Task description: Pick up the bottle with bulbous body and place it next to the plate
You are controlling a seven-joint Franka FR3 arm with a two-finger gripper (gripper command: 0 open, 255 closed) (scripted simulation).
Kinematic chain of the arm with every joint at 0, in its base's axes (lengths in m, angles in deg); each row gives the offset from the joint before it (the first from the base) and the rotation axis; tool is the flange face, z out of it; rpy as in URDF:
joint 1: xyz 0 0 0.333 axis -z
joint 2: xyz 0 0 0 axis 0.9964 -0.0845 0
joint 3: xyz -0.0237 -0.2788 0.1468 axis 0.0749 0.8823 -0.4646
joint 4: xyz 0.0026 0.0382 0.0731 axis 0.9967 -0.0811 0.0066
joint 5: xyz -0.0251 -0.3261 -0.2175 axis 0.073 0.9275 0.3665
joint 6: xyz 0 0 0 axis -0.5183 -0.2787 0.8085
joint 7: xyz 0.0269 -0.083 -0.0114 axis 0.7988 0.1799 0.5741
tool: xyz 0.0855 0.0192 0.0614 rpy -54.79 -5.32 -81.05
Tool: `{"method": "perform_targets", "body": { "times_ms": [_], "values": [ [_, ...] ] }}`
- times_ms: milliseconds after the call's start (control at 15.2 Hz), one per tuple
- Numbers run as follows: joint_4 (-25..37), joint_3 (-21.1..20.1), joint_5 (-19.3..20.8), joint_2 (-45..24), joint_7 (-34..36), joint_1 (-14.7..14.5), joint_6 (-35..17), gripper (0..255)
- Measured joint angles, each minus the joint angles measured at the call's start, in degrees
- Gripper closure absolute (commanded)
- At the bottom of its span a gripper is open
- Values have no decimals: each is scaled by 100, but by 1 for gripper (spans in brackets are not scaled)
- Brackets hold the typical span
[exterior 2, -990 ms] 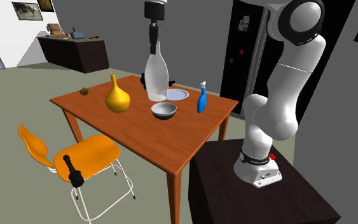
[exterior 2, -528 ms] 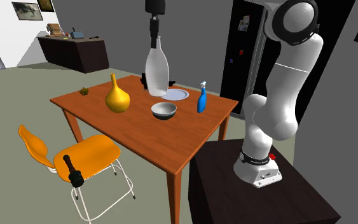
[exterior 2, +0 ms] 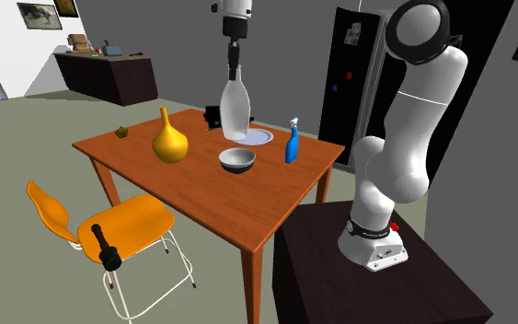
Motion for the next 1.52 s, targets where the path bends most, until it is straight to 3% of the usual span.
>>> {"method": "perform_targets", "body": {
  "times_ms": [462,924,1320,1518],
  "values": [
    [-333,671,-163,-300,-1007,337,-561,255],
    [-96,1358,-796,-1210,-2185,765,-939,255],
    [380,1690,-1613,-2249,-3228,1429,-1059,255],
    [824,1705,-2116,-2917,-3739,1953,-1015,255]
  ]
}}
